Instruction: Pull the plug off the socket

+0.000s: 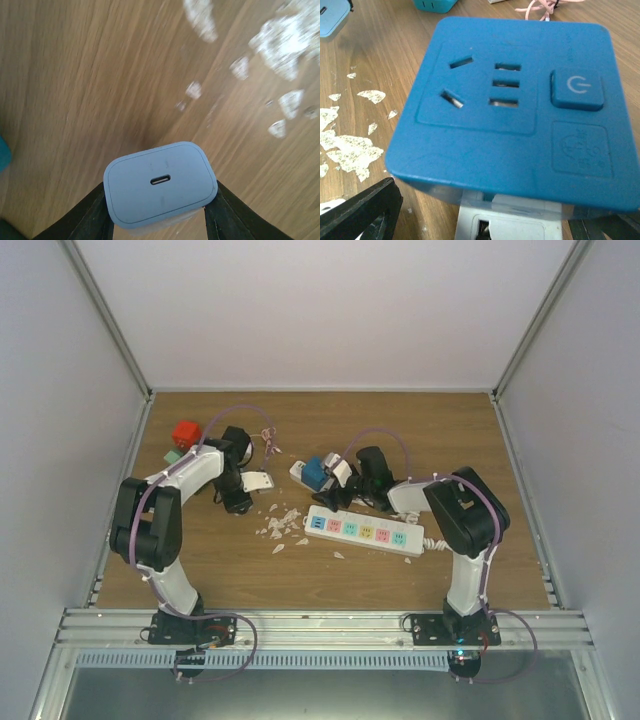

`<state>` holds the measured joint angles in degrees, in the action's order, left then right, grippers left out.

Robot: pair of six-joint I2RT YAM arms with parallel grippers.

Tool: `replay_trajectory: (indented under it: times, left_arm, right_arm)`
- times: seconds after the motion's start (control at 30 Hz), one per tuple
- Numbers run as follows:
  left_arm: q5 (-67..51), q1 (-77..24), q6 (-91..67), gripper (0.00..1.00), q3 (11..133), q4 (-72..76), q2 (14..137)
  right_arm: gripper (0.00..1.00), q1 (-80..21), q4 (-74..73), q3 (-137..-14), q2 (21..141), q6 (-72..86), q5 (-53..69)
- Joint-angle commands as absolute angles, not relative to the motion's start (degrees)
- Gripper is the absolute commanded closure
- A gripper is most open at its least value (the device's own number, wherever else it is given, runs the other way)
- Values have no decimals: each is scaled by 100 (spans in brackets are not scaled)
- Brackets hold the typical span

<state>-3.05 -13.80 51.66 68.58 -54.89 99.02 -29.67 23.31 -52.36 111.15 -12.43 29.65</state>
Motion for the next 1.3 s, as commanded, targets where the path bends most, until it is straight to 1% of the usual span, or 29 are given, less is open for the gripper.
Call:
replay_trajectory:
  times: [0.0,0.13,0.17,0.2,0.27,0.37,0.47,0.5,0.63,0.7,0.77,0.83,0.97,1.13,1.2,1.27]
  left_arm:
    - [575,-1194,5385,81,7092,-5644,10202]
    - [646,-1112,5397,73,7237,-5533,10463]
    - [595,-1107,5387,69,7283,-5537,10507]
    - [529,-1100,5375,58,7313,-5530,10545]
    - [365,-1099,5372,42,7383,-5489,10573]
    - [-134,-1090,5309,26,7555,-5442,10529]
    - [-977,-1107,5172,13,7725,-5454,10420]
    - [-1238,-1126,5119,10,7772,-5423,10373]
    - [-2185,-1190,4620,9,7680,-4681,9940]
    - [-2563,-1269,4067,5,7476,-4059,9622]
    - [-2792,-1372,3550,3,7229,-3430,9421]
    - [-2993,-1494,3171,2,6950,-2818,9291]
    - [-2892,-1868,2482,3,6513,-1813,9177]
    - [-2303,-2283,1910,1,6306,-1054,9455]
    - [-2096,-2406,1786,1,6283,-793,9569]
    - [-1941,-2549,1699,2,6250,-595,9668]
  right_arm:
    - [12,-2899,1861,-5308,10876,-1656,2998]
    - [12,-2816,1891,-5155,10790,-1746,2948]
    - [12,-2810,1865,-5146,10785,-1768,2945]
    - [12,-2797,1844,-5144,10784,-1779,2933]
    - [12,-2795,1830,-5121,10776,-1807,2905]
    - [11,-2795,1878,-5077,10773,-1832,2807]
    - [12,-2795,1953,-5077,10863,-1850,2689]
    - [12,-2795,1964,-5091,10926,-1839,2660]
    - [15,-2787,2058,-5127,11106,-1741,2536]
    - [17,-2787,2113,-5160,11190,-1673,2483]
    - [18,-2786,2135,-5197,11285,-1619,2470]
    - [21,-2787,2179,-5186,11342,-1569,2447]
    - [25,-2786,2324,-5082,11361,-1571,2408]
    - [30,-2751,2432,-4980,11385,-1561,2524]
    - [33,-2749,2476,-4958,11365,-1564,2525]
    - [39,-2743,2519,-4935,11359,-1557,2511]
